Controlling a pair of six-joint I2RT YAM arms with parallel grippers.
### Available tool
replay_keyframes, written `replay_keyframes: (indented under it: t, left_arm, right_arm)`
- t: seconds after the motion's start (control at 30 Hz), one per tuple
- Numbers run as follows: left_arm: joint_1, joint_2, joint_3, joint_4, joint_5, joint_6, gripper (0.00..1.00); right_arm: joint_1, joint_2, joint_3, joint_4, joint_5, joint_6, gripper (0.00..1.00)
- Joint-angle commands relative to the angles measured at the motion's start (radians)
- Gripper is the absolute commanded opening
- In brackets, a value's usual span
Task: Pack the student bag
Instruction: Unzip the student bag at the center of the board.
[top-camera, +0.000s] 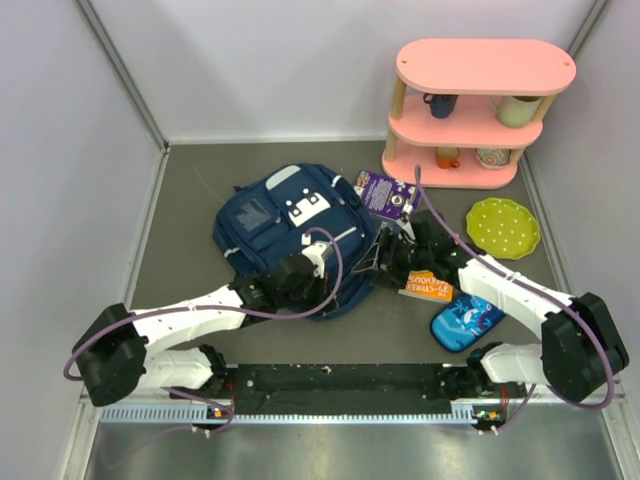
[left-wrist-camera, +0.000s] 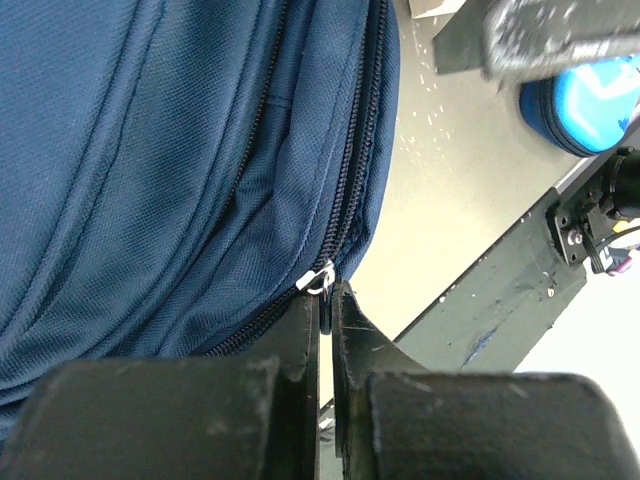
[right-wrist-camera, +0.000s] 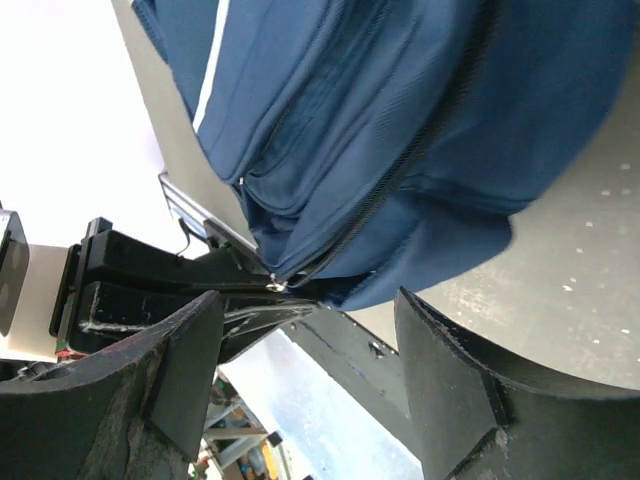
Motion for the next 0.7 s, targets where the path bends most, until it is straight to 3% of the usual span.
replay_keyframes:
  t: [0.0, 0.17, 0.3, 0.53, 0.67]
  left_arm:
    - [-0.012, 0.016, 0.061, 0.116, 0.058, 0.035, 0.0]
    - [-0.013, 0.011, 0.053, 0.117, 0.054, 0.032, 0.0]
    - [-0.015, -0.001, 0.048, 0.117, 0.055, 0.036, 0.0]
    - [-0.016, -0.019, 0.033, 0.116, 0.054, 0.044, 0.0]
    - [-0.015, -0.025, 0.027, 0.117, 0.057, 0.055, 0.0]
  right_arm:
    - [0.06, -0.003, 0.023, 0.09, 0.056, 0.081, 0.65]
    - [0.086, 0.063, 0.075, 0.095, 0.073, 0.088, 0.57]
    - [0.099, 0.115, 0.1, 0.095, 0.088, 0.084, 0.42]
    - [0.101, 0.184, 0.135, 0.095, 0.099, 0.07, 0.33]
    - [0.101, 0.195, 0.143, 0.09, 0.106, 0.062, 0.21]
